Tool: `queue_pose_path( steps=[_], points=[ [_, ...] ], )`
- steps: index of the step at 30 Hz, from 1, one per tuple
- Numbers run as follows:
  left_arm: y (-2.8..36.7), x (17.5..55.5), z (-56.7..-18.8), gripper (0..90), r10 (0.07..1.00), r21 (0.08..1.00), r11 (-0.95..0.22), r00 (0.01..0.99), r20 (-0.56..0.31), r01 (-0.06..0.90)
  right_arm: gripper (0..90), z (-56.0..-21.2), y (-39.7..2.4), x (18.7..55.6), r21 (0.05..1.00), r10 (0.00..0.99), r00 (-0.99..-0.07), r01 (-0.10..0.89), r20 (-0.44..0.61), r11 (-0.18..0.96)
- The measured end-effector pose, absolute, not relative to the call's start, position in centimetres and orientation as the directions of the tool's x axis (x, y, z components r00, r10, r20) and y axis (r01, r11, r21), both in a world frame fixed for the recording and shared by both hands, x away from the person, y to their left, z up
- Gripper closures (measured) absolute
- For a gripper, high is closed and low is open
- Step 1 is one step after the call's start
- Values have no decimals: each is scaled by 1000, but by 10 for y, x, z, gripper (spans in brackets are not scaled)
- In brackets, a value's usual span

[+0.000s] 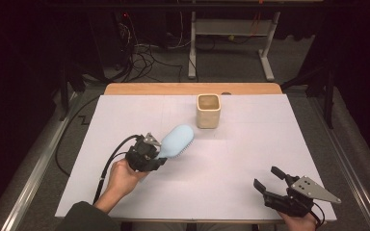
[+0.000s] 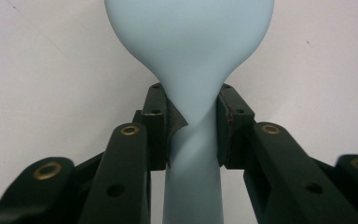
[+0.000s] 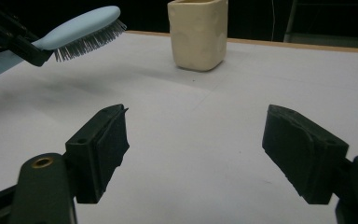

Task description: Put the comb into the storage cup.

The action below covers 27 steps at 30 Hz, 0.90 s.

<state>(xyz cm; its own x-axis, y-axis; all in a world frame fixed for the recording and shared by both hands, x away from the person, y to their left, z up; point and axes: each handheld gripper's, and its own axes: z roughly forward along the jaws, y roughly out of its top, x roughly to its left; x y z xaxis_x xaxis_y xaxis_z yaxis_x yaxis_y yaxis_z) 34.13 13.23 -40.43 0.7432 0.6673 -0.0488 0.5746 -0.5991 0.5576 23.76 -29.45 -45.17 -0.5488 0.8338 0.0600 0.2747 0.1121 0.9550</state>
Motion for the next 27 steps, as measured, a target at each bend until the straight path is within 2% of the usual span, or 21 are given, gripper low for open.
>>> queue_pose_path(
  steps=[27],
  points=[
    [121, 325, -402, 694, 630, 587, -610, 775, -48, 532, 201, -453, -245, 247, 950, 769, -636, 274, 64, 148]
  ],
)
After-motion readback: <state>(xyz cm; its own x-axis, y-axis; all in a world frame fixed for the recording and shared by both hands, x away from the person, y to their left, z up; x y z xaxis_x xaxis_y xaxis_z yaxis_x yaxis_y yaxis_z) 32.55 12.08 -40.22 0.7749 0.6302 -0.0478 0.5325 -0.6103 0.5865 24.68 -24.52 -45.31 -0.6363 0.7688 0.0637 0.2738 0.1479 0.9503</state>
